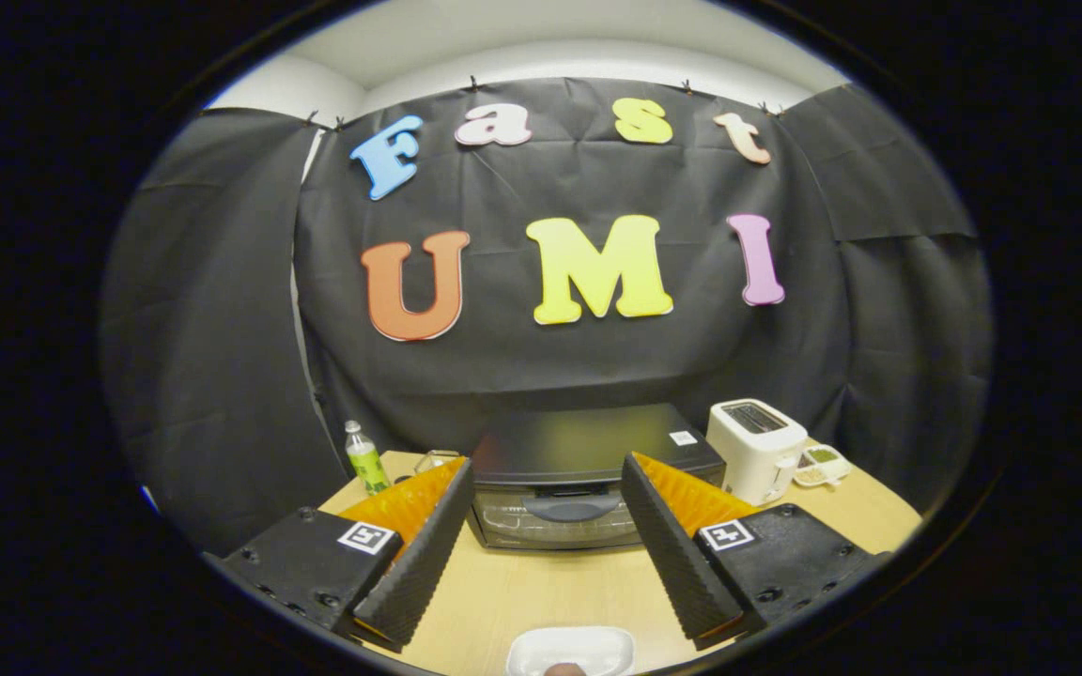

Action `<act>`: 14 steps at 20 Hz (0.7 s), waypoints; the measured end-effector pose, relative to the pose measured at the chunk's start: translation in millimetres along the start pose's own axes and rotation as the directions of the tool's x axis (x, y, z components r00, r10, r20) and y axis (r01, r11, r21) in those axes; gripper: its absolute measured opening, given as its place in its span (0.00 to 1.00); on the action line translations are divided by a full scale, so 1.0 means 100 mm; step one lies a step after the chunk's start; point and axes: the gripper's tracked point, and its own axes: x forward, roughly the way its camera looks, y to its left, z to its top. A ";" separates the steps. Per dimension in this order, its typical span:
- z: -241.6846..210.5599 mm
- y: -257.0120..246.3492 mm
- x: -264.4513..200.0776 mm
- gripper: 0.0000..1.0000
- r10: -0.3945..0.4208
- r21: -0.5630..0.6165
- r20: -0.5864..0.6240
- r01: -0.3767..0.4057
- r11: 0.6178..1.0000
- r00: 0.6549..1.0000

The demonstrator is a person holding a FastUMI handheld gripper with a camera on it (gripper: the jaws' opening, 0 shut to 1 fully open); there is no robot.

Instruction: Open the toaster oven, put the food inside, and close the toaster oven door.

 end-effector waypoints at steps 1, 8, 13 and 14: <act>0.14 0.00 -0.13 1.00 -0.004 -0.028 0.012 0.004 1.000 1.000; 0.72 -0.08 -1.09 1.00 -0.041 -0.082 0.149 0.054 0.995 0.988; 0.49 -0.24 -1.56 1.00 -0.057 -0.053 0.171 0.067 0.996 0.984; 0.48 -0.23 -1.60 1.00 -0.047 -0.067 0.173 0.060 0.996 0.984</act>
